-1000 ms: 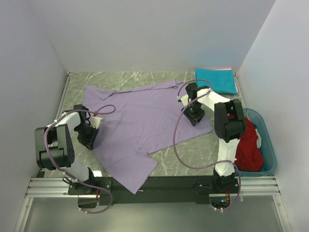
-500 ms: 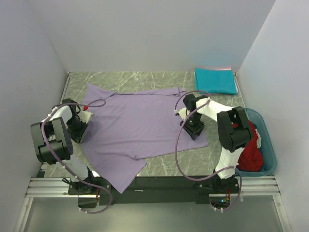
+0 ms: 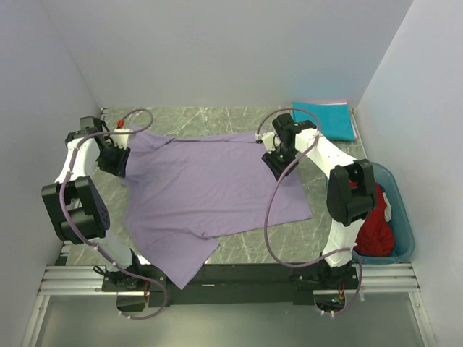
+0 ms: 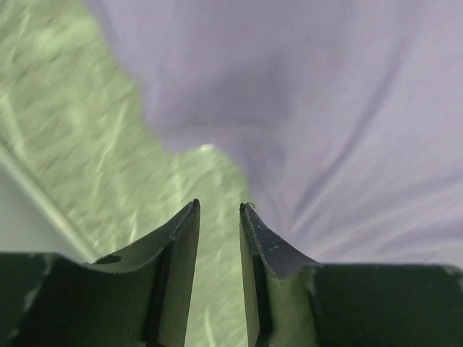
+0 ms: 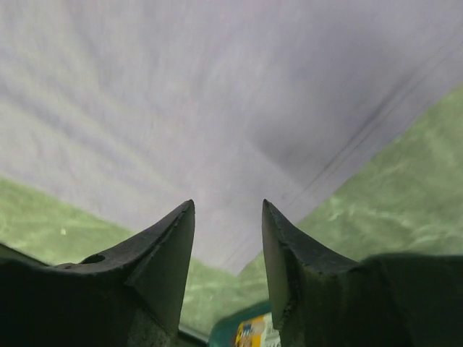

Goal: Fold and stack the t-shirts
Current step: Flatten the tshirt out

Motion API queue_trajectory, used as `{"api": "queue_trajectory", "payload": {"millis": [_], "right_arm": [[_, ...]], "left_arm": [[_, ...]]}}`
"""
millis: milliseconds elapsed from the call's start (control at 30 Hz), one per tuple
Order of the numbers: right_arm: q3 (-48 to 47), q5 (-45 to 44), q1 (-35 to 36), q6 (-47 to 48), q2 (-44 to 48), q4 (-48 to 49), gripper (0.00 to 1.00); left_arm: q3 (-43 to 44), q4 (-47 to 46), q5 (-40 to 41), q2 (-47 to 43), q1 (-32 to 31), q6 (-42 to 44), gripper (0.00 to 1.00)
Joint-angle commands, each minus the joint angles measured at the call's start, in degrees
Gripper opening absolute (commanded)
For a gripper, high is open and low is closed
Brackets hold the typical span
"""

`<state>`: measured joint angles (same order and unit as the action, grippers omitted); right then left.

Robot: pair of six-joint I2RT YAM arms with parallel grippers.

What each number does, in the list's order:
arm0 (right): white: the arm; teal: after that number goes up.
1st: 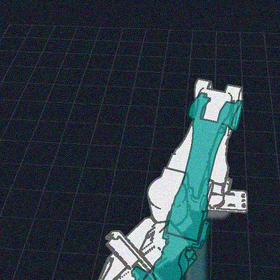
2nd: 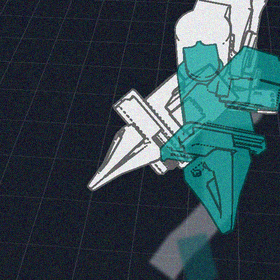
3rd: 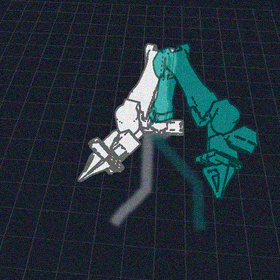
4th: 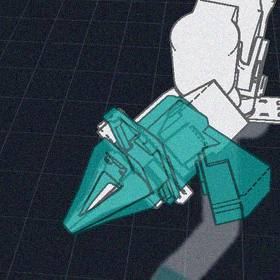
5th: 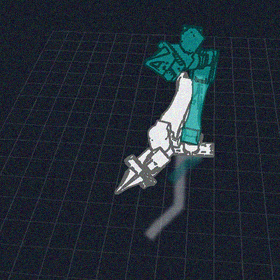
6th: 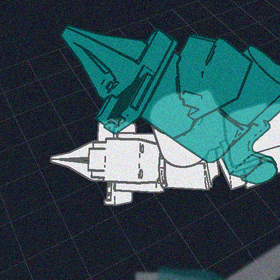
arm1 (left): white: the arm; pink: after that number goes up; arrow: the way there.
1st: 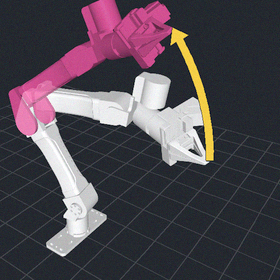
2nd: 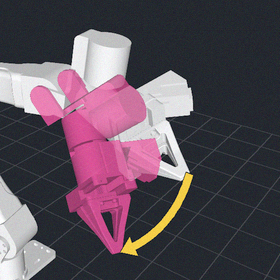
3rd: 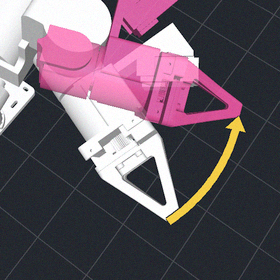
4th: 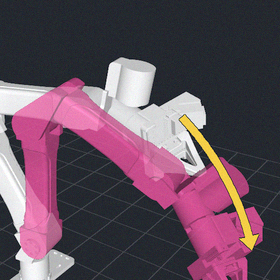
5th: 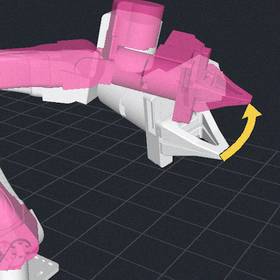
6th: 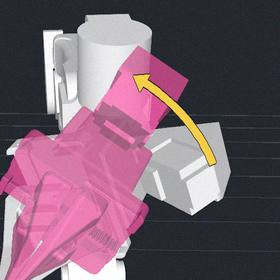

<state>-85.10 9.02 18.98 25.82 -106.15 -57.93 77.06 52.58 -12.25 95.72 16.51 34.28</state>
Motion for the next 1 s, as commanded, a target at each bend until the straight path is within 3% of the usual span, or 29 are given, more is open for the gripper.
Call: {"api": "queue_trajectory", "payload": {"millis": [0,300,633,800,967], "right_arm": [[-2.7,0.8,-0.1,-1.1,-4.8,-0.2,0.48],[6.1,-1.7,0.4,-0.6,-6.4,4.5,0.45],[13.9,4.3,3.7,-2.0,-0.5,2.7,0.45],[4.2,8.1,-1.3,-4.2,3.1,3.7,0.47],[-11.0,5.6,-4.7,-8.1,-2.7,8.3,0.45]], "left_arm": [[-0.2,-0.3,-6.9,2.4,-2.0,-3.6,0.34],[-9.8,-4.2,-5.1,0.6,-3.9,-3.3,0.33],[-23.2,-5.8,0.6,-3.6,-3.9,1.0,0.33],[-18.7,-2.8,-4.2,-6.0,-3.5,1.0,0.33],[-9.3,-0.6,-9.1,-5.6,-5.4,-1.4,0.34]]}}
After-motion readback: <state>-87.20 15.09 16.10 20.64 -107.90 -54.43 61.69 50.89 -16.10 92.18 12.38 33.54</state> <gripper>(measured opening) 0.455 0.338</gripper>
